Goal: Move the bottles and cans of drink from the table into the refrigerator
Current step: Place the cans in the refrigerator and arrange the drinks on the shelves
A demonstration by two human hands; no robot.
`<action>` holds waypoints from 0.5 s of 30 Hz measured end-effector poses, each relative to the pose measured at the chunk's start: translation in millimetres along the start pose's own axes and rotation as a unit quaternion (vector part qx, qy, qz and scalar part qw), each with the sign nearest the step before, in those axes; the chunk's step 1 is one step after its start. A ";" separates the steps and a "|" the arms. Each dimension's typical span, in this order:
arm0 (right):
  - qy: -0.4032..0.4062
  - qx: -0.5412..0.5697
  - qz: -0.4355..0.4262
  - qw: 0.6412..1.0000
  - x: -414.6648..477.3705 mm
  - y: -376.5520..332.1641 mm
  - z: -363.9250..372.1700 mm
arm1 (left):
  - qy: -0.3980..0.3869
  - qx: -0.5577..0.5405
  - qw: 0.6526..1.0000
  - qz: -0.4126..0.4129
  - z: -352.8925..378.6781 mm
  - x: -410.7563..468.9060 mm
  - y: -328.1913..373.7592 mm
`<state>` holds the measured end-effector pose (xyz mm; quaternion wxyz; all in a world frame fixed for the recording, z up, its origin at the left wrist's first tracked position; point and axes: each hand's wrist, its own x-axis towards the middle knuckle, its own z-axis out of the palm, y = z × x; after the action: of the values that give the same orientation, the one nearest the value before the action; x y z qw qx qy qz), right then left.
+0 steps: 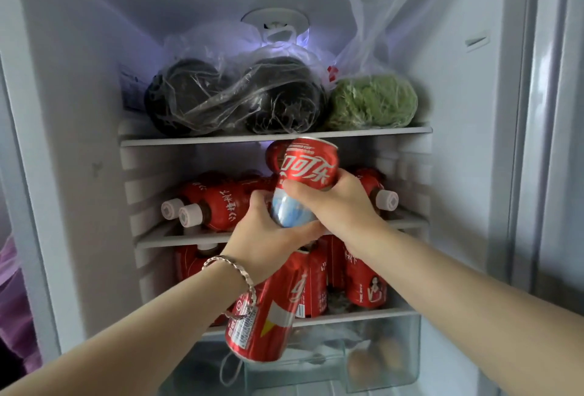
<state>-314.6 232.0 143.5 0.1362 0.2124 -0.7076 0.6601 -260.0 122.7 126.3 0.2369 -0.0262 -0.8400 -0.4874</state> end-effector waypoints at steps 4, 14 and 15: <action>0.164 -0.128 -0.052 0.977 4.8 14.1 -22.5 | 0.076 -0.017 0.997 0.016 -8.5 -3.3 9.7; 0.199 -0.287 -0.078 0.934 26.0 40.4 -30.1 | 0.288 -0.232 0.928 0.036 -12.8 29.9 31.6; 0.191 -0.298 -0.067 0.933 28.7 39.7 -27.4 | 0.301 -0.231 0.925 0.039 -10.7 34.5 34.4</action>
<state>-361.1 257.2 124.8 0.3691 0.0791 -0.8165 0.4368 -277.2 125.4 173.1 0.4847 0.0350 -0.5919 -0.6431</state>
